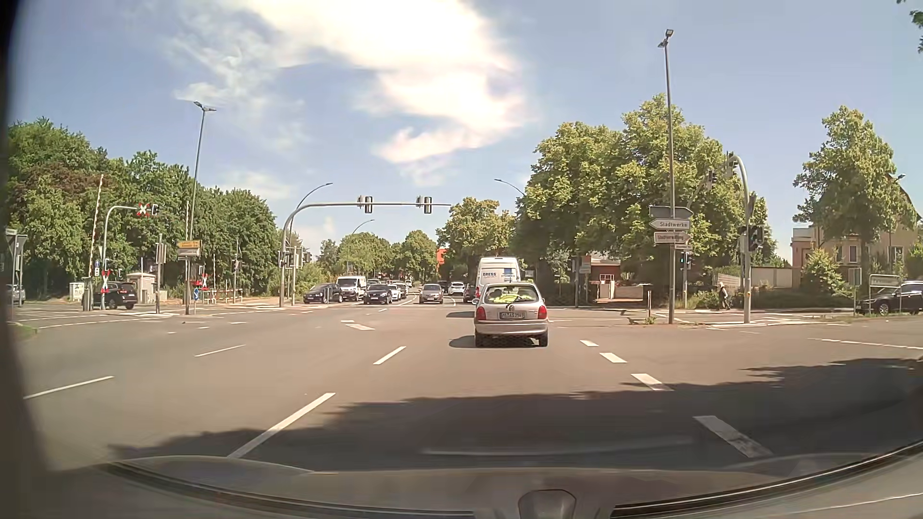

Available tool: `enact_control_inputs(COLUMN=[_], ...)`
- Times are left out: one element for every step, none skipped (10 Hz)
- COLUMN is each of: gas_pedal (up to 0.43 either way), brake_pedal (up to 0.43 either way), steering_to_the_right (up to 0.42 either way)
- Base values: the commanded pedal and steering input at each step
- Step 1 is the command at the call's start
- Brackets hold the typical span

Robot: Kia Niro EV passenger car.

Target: Follow the waypoints while adhering to traffic rules and regulations

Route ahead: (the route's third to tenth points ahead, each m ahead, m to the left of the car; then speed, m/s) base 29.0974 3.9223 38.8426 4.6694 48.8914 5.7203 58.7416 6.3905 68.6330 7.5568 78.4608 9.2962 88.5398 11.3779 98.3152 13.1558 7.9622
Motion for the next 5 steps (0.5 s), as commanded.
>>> enact_control_inputs(gas_pedal=[0.157, 0.157, 0.157, 0.157, 0.169], brake_pedal=[0.006, 0.006, 0.0, 0.006, 0.006], steering_to_the_right=[0.007, 0.007, 0.007, 0.004, 0.001])
